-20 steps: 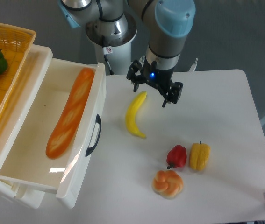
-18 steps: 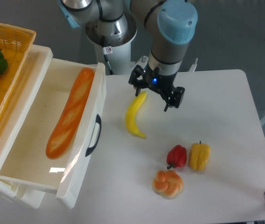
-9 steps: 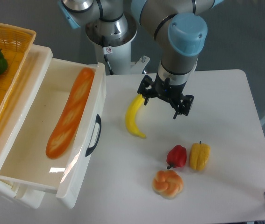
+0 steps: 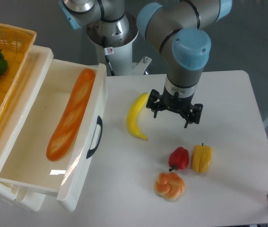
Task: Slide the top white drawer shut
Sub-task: 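Move the gripper down and toward the open drawer's front handle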
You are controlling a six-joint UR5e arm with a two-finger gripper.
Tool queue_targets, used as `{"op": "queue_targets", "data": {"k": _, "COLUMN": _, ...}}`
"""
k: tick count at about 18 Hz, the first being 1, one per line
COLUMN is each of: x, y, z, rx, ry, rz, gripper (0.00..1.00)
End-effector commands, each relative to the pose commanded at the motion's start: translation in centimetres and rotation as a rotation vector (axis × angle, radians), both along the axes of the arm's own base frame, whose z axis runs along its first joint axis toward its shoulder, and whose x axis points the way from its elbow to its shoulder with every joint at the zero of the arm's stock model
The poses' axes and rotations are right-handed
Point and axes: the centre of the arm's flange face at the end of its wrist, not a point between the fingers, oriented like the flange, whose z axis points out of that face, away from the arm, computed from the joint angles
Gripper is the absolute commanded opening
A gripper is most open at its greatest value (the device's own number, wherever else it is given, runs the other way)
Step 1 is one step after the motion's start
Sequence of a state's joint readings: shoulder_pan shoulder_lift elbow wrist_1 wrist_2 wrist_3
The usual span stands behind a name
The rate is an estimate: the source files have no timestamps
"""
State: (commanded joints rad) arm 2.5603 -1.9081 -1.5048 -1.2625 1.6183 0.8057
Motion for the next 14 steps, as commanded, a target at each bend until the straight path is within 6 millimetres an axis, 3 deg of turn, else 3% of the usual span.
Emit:
{"op": "queue_targets", "data": {"k": 3, "x": 0.5, "y": 1.1, "z": -1.4, "rx": -0.006, "ry": -0.018, "rz": 0.078, "gripper": 1.0}}
{"op": "queue_targets", "data": {"k": 14, "x": 3.5, "y": 5.4, "z": -3.7, "rx": 0.101, "ry": -0.15, "rz": 0.062, "gripper": 1.0}}
